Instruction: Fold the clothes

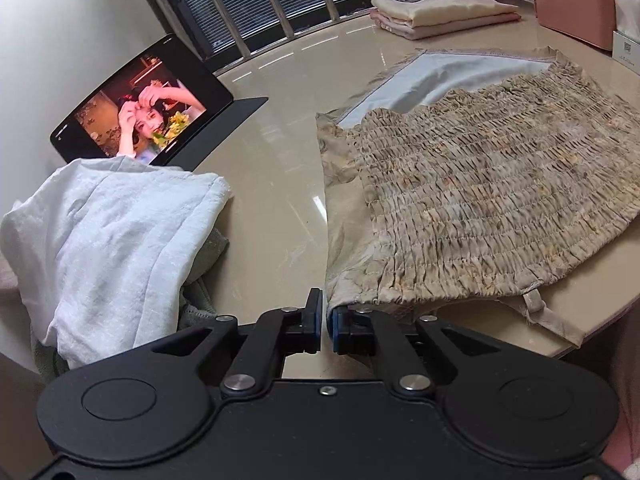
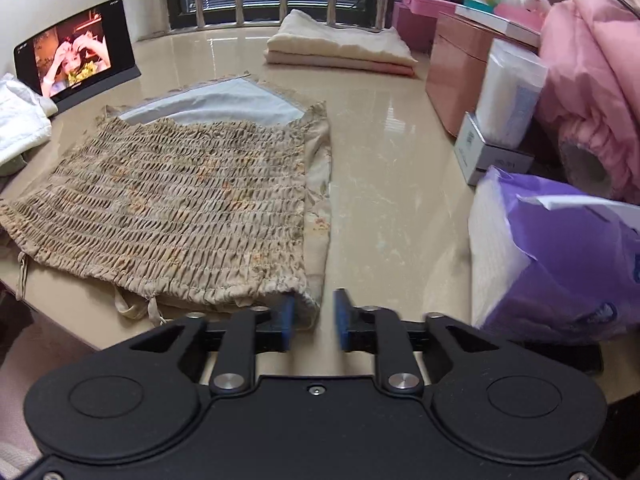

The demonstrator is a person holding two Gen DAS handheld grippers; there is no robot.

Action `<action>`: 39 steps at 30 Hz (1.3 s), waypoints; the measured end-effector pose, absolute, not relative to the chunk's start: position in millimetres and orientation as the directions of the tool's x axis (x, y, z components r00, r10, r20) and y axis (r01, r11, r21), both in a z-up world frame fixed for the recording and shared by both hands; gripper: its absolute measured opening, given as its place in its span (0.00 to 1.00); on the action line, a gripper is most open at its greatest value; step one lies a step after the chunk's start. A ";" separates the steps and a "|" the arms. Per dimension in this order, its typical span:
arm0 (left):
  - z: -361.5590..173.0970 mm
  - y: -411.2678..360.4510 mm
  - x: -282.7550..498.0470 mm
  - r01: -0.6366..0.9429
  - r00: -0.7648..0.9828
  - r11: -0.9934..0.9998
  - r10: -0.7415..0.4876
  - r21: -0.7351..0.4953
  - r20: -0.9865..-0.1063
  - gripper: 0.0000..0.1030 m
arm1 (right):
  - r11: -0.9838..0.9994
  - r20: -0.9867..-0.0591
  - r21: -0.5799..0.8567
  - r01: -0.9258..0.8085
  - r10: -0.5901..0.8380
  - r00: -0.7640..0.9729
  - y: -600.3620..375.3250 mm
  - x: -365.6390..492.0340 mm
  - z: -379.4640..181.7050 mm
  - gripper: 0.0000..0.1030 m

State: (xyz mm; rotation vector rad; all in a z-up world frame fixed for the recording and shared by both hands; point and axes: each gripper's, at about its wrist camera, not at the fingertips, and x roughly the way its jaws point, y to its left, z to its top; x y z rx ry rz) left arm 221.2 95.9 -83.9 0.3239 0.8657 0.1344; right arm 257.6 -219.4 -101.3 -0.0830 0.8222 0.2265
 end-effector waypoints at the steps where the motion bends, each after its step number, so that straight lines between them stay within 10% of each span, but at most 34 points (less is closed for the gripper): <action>1: -79.9 98.2 216.2 0.004 0.649 0.952 0.231 0.307 -0.725 0.19 | 0.972 -0.725 0.025 -0.232 0.178 0.666 -221.8 252.0 -98.9 0.40; 10: -65.6 96.1 164.3 0.018 0.717 0.994 0.063 0.108 -0.695 0.58 | 0.875 -0.661 0.186 -0.446 0.448 0.602 -202.8 212.7 -92.0 0.42; 23: -63.7 131.9 106.4 -0.078 0.762 0.991 -0.010 -0.106 -0.648 0.67 | 0.708 -0.652 0.067 -0.703 0.564 0.507 -38.9 196.0 -113.2 0.34; 25: -65.7 135.5 102.6 -0.076 0.759 0.991 -0.015 -0.112 -0.650 0.69 | 0.712 -0.663 0.056 -0.700 0.551 0.506 -35.2 194.7 -111.5 0.05; 28: -69.5 139.1 99.1 -0.070 0.755 0.991 -0.023 -0.116 -0.656 0.69 | 0.728 -0.688 0.062 -0.682 0.526 0.500 -35.7 196.1 -107.6 0.02; 39: -86.4 94.2 117.8 0.121 0.785 0.989 -0.042 0.086 -0.618 0.69 | 0.608 -0.553 0.663 -0.436 0.791 0.262 -87.1 246.3 -82.6 0.01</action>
